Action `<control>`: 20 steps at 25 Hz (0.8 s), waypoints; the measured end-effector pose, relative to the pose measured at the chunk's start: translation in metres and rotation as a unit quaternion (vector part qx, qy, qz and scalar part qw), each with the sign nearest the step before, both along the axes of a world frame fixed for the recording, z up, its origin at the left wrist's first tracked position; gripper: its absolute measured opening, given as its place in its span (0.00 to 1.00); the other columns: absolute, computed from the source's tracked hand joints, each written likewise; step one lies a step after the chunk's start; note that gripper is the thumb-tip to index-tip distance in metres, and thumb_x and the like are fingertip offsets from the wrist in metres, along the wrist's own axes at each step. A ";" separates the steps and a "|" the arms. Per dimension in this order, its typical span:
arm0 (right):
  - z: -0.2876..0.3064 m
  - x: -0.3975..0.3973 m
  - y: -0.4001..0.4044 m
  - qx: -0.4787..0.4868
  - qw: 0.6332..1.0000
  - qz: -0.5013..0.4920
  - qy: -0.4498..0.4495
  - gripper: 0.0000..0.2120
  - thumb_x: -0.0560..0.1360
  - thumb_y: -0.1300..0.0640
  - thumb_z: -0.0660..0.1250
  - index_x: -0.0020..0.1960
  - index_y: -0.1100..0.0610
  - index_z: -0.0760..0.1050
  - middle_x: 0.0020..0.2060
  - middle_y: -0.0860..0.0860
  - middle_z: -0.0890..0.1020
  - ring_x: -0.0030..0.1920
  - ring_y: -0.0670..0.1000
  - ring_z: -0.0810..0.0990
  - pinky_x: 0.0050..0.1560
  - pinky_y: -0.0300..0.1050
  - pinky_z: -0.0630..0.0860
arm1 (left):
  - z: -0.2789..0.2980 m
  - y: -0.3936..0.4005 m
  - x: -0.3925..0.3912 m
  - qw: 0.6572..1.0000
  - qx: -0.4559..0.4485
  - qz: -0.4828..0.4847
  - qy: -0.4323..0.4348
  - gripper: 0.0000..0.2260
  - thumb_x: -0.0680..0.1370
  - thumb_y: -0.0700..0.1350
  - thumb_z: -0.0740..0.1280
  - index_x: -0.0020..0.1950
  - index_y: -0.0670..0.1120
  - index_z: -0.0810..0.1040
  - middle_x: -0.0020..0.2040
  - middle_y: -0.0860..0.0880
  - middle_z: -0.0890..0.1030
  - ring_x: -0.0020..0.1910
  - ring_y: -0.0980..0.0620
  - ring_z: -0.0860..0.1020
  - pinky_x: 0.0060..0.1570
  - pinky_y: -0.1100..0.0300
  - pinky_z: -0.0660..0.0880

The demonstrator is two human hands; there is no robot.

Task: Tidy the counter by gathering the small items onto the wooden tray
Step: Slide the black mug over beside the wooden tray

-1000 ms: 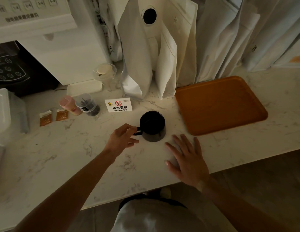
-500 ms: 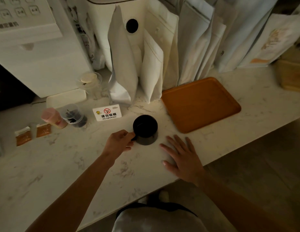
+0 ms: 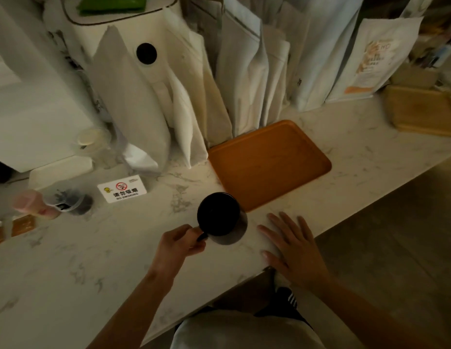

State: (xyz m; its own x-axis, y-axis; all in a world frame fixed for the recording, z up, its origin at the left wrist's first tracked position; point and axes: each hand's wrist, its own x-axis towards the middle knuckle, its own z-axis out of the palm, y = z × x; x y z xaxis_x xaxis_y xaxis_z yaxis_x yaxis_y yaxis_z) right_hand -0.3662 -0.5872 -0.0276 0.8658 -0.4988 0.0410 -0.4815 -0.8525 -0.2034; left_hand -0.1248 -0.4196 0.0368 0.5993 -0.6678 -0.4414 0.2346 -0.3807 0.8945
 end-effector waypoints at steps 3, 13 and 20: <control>0.001 -0.039 -0.056 0.014 0.999 -0.046 0.001 0.28 0.80 0.36 0.48 0.76 0.46 0.62 0.78 0.51 0.61 0.79 0.56 0.52 0.76 0.66 0.51 | 0.010 -0.043 -0.037 1.000 -0.015 -0.017 -0.005 0.11 0.74 0.48 0.70 0.35 0.42 0.81 0.36 0.46 0.83 0.43 0.46 0.84 0.50 0.55 0.80; 0.019 -0.108 -0.258 0.027 0.992 -0.101 0.075 0.34 0.75 0.31 0.39 0.78 0.41 0.51 0.80 0.48 0.53 0.79 0.55 0.46 0.75 0.66 0.45 | 0.024 -0.190 -0.124 0.999 -0.034 -0.002 -0.010 0.05 0.72 0.50 0.70 0.45 0.58 0.84 0.45 0.49 0.85 0.43 0.46 0.84 0.39 0.55 0.80; 0.008 -0.081 -0.324 0.038 0.989 -0.106 0.095 0.31 0.76 0.29 0.38 0.77 0.36 0.42 0.80 0.46 0.47 0.79 0.55 0.41 0.74 0.70 0.41 | 0.030 -0.280 -0.135 1.000 -0.016 -0.001 -0.025 0.07 0.74 0.49 0.67 0.40 0.56 0.83 0.39 0.53 0.85 0.40 0.52 0.83 0.34 0.61 0.77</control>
